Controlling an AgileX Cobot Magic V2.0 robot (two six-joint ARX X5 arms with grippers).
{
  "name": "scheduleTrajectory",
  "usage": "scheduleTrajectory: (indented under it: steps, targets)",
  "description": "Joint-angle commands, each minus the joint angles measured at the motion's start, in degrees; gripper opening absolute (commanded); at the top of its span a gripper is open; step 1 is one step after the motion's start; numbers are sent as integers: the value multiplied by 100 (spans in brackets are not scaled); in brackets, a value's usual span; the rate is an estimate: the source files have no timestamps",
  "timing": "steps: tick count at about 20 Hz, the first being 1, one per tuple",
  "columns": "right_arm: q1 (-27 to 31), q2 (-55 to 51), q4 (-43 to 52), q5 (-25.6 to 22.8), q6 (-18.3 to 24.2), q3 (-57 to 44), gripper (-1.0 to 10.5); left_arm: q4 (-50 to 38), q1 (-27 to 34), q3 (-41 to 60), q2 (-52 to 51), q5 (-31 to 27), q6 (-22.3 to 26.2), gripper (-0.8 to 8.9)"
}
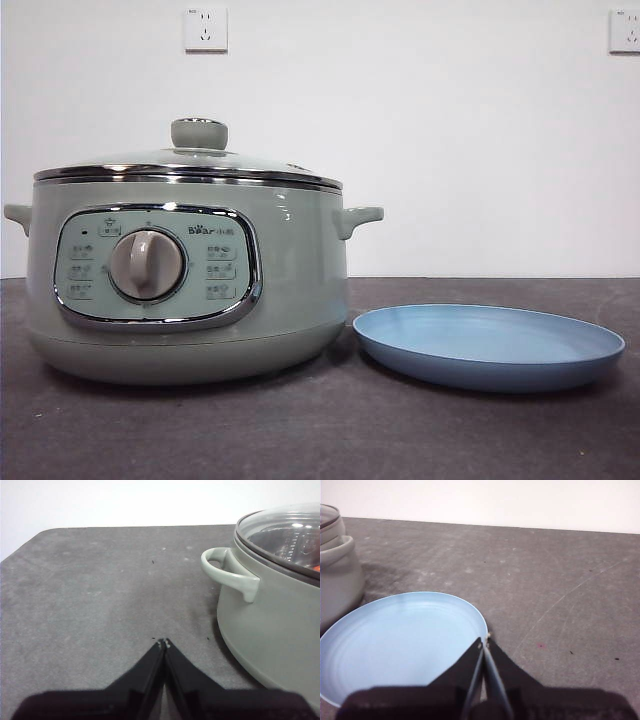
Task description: Take the pumpkin out from the steamer,put the pumpkin in the blue plate,close the lid
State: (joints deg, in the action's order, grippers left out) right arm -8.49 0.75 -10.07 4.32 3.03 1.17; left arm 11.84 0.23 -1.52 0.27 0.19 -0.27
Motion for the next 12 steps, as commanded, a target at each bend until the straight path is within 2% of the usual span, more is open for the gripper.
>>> scheduleTrajectory:
  steps: [1,3,5,9,12]
  targets:
    - [17,4,9,-13,-17,-76,1,22,15,74,-17,9,-39,-3]
    - [17,4,11,-7,-144,-76,1,24,15,74,-17,24,-94,-3]
    - [17,4,11,13,-573,-74,1,24,15,74,-17,48,-310,-3]
    - [17,4,11,13,-2050,-74,1,13,15,74,-17,372,-1139,-3]
    - [17,4,11,11,-2817,-74,1,-17,15,74,-17,780,-1622,-3]
